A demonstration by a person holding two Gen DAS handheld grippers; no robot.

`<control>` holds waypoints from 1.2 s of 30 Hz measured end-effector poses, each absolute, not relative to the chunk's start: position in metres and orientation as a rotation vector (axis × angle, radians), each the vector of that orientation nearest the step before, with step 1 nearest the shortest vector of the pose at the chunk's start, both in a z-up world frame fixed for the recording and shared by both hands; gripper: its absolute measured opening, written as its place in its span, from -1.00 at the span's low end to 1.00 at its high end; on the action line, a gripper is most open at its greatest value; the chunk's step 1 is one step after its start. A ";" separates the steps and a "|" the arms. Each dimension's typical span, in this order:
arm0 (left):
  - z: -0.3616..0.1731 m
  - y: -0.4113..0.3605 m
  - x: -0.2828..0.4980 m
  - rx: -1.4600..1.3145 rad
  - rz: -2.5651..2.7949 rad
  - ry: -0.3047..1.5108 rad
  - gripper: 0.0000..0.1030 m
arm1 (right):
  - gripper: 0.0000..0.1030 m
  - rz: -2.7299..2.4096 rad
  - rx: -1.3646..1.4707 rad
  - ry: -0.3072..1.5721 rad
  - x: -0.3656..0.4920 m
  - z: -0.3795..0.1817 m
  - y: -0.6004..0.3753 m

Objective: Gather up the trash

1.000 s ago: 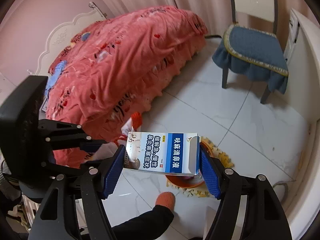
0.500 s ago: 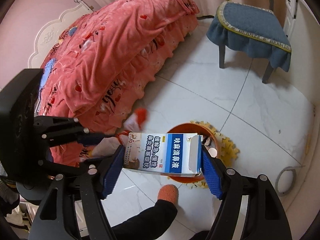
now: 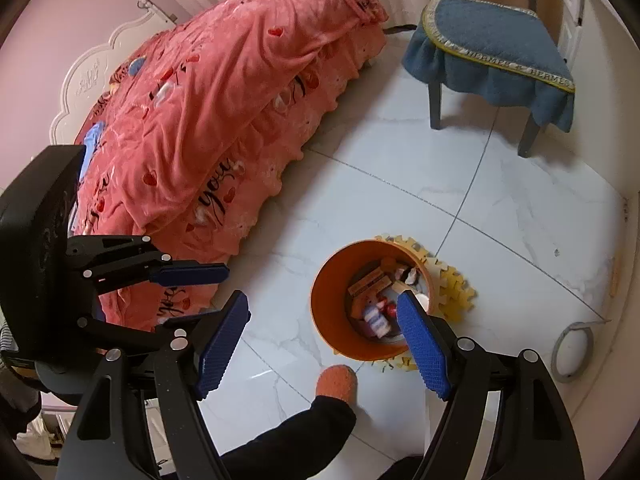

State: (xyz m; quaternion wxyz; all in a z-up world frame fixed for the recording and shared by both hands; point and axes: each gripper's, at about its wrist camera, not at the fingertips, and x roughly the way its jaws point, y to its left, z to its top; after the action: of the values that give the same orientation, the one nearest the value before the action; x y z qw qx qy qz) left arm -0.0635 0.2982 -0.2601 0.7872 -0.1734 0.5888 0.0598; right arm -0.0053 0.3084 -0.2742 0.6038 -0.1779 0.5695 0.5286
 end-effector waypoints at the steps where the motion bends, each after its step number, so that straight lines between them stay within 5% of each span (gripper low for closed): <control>1: -0.257 0.297 -0.063 -0.374 0.128 1.264 -0.21 | 0.49 1.224 -0.409 1.313 -0.004 -0.270 0.306; 20: -0.118 0.226 -0.035 -0.252 0.130 1.022 -0.07 | 0.60 1.182 -0.247 1.087 0.030 -0.112 0.189; 23: -0.095 0.208 -0.033 -0.217 0.135 0.969 0.33 | 0.65 1.162 -0.210 1.035 0.033 -0.085 0.159; 27: -0.068 0.183 -0.029 -0.185 0.133 0.910 0.45 | 0.78 1.131 -0.175 0.973 0.034 -0.056 0.119; 32: -0.043 0.158 -0.025 -0.137 0.172 0.849 0.85 | 0.88 1.059 -0.128 0.905 0.035 -0.026 0.067; 36: -0.026 0.139 -0.024 -0.135 0.183 0.792 0.88 | 0.91 0.990 -0.069 0.853 0.036 -0.008 0.020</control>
State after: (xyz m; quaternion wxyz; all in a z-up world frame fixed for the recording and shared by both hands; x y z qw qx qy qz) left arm -0.0236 0.1385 -0.0264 0.9163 -0.0654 0.3848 0.0890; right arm 0.0359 0.0204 -0.0083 0.7933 -0.0323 0.3969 0.4606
